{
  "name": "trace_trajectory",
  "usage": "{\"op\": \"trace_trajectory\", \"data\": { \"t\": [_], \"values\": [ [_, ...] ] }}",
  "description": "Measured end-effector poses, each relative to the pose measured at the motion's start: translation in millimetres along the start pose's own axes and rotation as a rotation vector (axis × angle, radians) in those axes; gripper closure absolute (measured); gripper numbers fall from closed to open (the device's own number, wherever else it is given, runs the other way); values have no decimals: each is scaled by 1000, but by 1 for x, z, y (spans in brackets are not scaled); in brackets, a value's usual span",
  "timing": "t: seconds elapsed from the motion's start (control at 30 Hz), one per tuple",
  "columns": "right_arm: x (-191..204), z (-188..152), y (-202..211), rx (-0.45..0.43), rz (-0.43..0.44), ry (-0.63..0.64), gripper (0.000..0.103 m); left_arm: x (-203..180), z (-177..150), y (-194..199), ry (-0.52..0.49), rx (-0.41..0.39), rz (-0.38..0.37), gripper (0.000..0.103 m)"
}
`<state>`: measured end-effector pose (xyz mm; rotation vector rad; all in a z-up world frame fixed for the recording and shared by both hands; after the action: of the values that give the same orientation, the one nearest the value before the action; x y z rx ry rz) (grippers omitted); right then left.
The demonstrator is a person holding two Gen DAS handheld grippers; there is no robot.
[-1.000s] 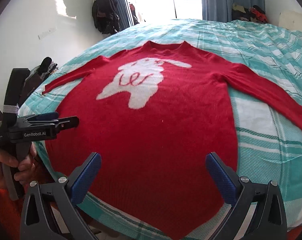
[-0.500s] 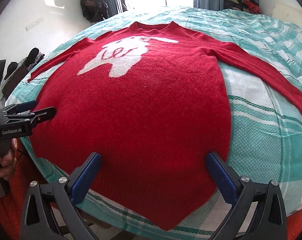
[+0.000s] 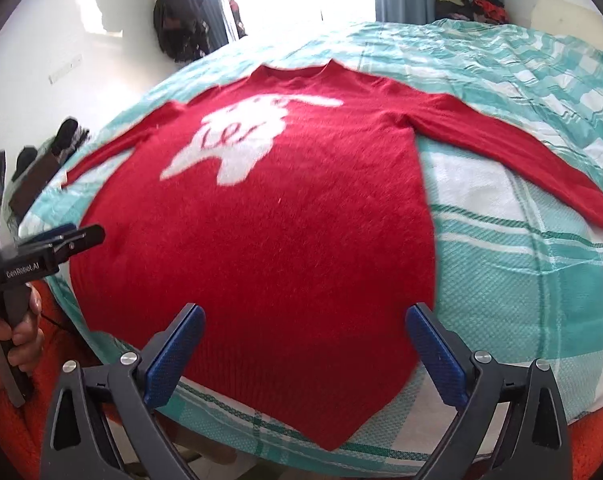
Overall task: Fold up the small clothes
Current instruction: 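Grasp the other sweater sleeve cuff with the right gripper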
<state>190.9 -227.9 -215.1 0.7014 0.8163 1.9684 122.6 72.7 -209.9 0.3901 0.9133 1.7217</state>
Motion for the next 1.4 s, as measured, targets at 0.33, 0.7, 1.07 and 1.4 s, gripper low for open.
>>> {"op": "trace_trajectory", "data": {
  "t": [0.33, 0.7, 1.07, 1.4],
  "values": [
    [-243, 30, 25, -126, 14, -835, 6, 81, -2, -1, 291, -21, 100, 2],
    [-352, 33, -2, -169, 32, -1233, 30, 91, -10, -8, 287, 4, 161, 2],
    [-319, 151, 30, -184, -159, -794, 90, 98, -13, -14, 320, 16, 160, 1],
    [14, 334, 27, -177, 352, -219, 92, 101, -13, -14, 331, 22, 146, 1]
  ]
}}
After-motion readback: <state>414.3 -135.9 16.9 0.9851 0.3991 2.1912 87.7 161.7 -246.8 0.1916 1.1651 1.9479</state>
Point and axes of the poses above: each gripper's, at about its wrist camera, not at the fingertips, and y roughly against the way its jaws point, x to its left, z to its top, the point moved 10 cm from there along -y, roughly the way its jaws point, and after that the axes turned 4 degrees about -z, right-handed, at the moved point
